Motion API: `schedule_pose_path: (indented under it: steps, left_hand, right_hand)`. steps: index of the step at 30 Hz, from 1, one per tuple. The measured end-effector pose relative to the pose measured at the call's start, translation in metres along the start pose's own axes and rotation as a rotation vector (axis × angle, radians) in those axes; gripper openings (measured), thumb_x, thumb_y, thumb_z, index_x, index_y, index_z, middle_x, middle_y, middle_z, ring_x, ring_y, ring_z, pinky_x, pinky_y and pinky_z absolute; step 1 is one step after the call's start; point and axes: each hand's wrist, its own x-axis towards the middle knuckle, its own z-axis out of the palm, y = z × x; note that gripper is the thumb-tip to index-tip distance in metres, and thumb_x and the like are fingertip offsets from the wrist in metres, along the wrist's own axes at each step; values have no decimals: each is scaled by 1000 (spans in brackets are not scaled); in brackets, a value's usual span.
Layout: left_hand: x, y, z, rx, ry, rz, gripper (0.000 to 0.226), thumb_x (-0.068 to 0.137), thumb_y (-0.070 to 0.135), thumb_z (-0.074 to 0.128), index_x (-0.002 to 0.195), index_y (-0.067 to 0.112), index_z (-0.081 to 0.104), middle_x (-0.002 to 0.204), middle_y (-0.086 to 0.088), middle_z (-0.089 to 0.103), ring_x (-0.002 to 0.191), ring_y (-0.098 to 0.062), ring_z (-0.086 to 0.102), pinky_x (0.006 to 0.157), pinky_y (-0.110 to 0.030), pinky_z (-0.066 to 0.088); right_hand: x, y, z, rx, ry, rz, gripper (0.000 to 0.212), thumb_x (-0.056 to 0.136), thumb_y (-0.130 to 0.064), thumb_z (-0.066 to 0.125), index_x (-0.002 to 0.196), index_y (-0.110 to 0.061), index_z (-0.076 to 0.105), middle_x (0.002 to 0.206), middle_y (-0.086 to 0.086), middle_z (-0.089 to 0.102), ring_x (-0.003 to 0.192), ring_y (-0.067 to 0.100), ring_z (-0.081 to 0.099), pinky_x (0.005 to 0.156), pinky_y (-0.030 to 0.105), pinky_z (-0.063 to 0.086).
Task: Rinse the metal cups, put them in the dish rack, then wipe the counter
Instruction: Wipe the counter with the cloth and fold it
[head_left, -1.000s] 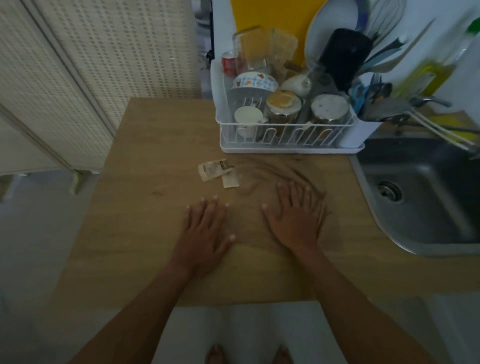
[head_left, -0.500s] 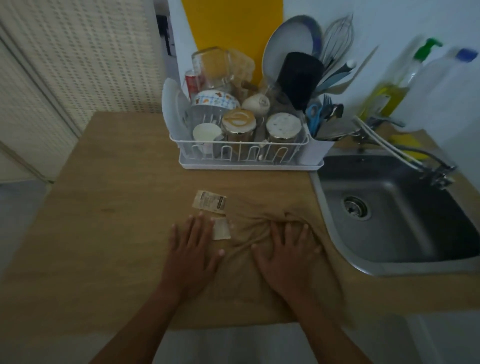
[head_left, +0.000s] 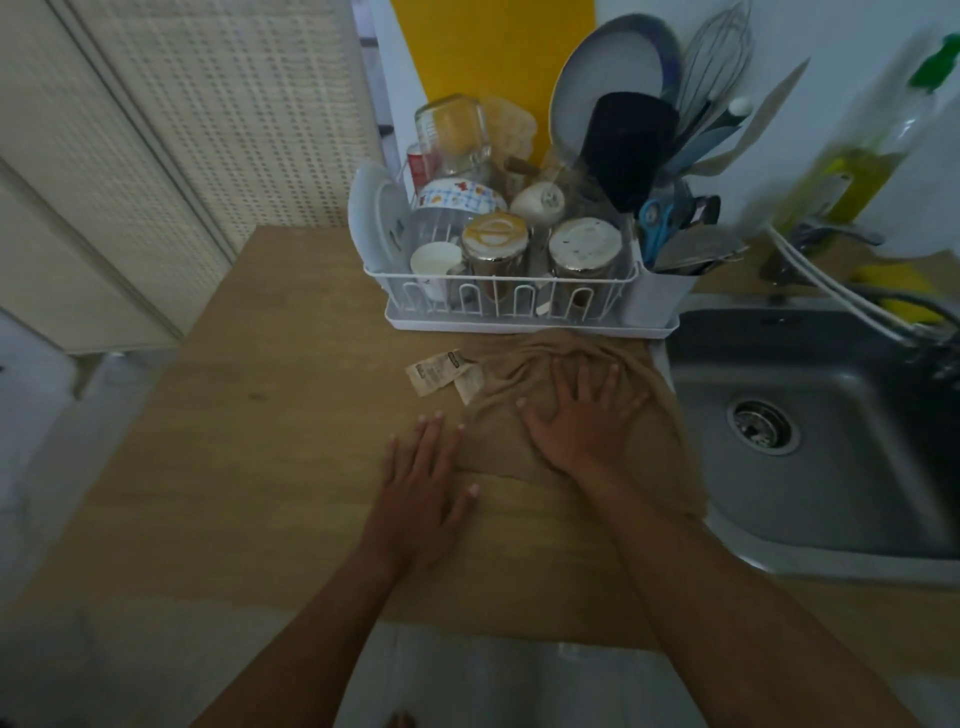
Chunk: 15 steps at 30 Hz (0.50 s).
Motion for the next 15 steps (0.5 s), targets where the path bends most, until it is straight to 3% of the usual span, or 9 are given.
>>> schedule_pose_path:
  steps: [5,9,13,15]
  left_hand:
    - [-14,19,-1,3,-9,26,70,94,58,21,154,22,17,163,-4,9,151,-20,1,119,-45,4]
    - [-37,26,2,12,-90,55,71,93,63,8,155,27,8,162,5,-3,150,-17,-8,120,-39,-2]
    - [-64,22,10,100,-150,100,68,96,61,13,153,26,22,162,3,15,149,-23,15,115,-47,8]
    - [-74,18,12,133,-146,88,66,96,60,17,153,26,24,161,2,18,149,-23,17,114,-48,9]
  right_hand:
    - [-50,-1,5,-4,37,-84,86,82,-79,17,154,-34,7,164,6,0,148,38,-10,112,66,-11]
    - [-90,1,8,-20,22,-134,82,83,-79,17,153,-37,10,164,3,5,149,37,-7,113,66,-8]
    - [-128,-5,13,15,4,-115,77,84,-75,27,150,-35,29,159,6,27,147,38,18,113,65,4]
    - [-140,-7,14,25,17,-124,75,85,-73,28,149,-35,31,159,6,28,147,37,18,114,62,2]
